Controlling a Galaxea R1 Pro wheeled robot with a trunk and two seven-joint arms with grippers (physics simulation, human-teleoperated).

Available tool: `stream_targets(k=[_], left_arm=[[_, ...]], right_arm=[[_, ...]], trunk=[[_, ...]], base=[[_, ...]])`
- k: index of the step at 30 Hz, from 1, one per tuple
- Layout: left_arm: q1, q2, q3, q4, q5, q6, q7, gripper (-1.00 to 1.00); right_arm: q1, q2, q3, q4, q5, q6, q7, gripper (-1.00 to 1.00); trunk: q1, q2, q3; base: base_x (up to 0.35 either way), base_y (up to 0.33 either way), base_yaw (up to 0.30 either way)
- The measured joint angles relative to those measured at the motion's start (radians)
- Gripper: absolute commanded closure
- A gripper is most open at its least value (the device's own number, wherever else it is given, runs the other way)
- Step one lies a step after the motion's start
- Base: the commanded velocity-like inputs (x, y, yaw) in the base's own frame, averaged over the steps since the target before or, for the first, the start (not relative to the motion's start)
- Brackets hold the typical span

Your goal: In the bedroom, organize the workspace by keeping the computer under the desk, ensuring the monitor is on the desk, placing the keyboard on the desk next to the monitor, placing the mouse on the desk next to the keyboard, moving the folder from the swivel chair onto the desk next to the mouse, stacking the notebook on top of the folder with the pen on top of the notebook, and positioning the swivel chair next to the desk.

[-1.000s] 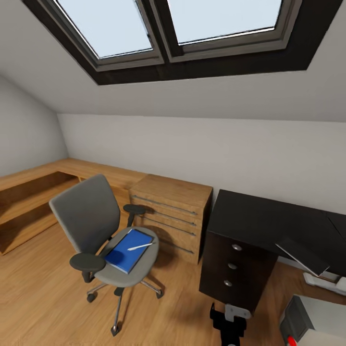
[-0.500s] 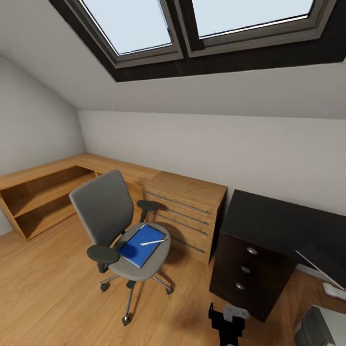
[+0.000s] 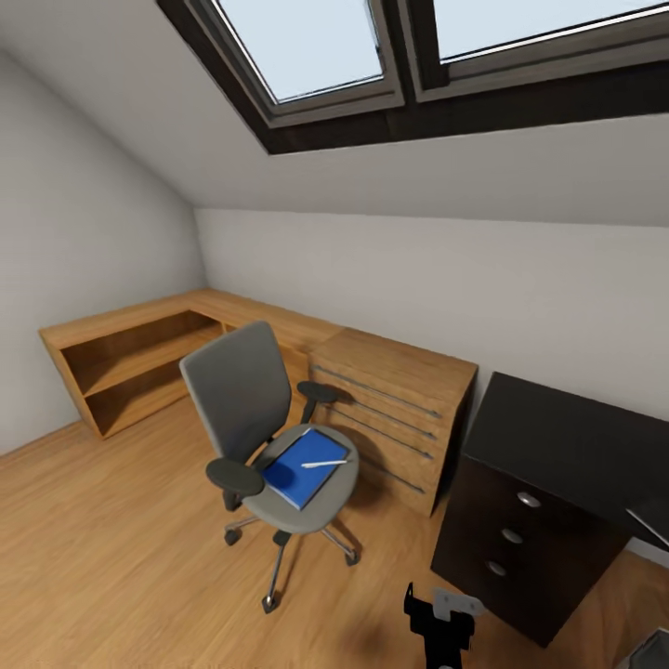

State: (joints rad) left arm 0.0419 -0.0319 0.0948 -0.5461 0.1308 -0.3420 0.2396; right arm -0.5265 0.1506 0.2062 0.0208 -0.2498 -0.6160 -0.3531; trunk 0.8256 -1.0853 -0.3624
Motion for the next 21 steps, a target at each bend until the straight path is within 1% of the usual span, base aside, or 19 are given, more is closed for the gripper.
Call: stream_targets(k=[6,12,16,19,21], left_arm=[[0.000,-0.002,0.000,0.024,0.000,-0.002,-0.001,-1.00],[0.000,-0.007,0.000,0.057,-0.001,-0.002,-0.005,-1.00],[-0.001,-0.019,-0.001,0.079,-0.002,-0.004,-0.022,-1.00],[0.000,-0.025,-0.002,0.088,-0.002,-0.005,-0.043,-1.00],[0.000,-0.026,-0.002,0.089,-0.001,-0.006,-0.046,-1.00]], right_arm=[[0.002,0.001,0.000,0.001,-0.001,-0.018,0.000,-1.00],[0.005,-0.005,-0.002,0.000,-0.005,-0.032,0.000,-1.00],[0.006,-0.010,-0.003,0.000,-0.006,-0.048,0.000,-1.00],[0.006,-0.014,-0.004,0.001,-0.006,-0.061,0.000,-1.00],[0.006,-0.014,-0.003,0.001,-0.006,-0.063,0.000,-1.00]], trunk=[[0.000,0.000,-0.004],[0.000,0.000,-0.008],[0.000,0.000,-0.011],[0.000,0.000,-0.013],[0.000,0.000,-0.014]], base=[[0.000,0.000,0.255],[0.000,0.000,0.258],[0.000,0.000,0.259],[0.000,0.000,0.260],[0.000,0.000,0.260]])
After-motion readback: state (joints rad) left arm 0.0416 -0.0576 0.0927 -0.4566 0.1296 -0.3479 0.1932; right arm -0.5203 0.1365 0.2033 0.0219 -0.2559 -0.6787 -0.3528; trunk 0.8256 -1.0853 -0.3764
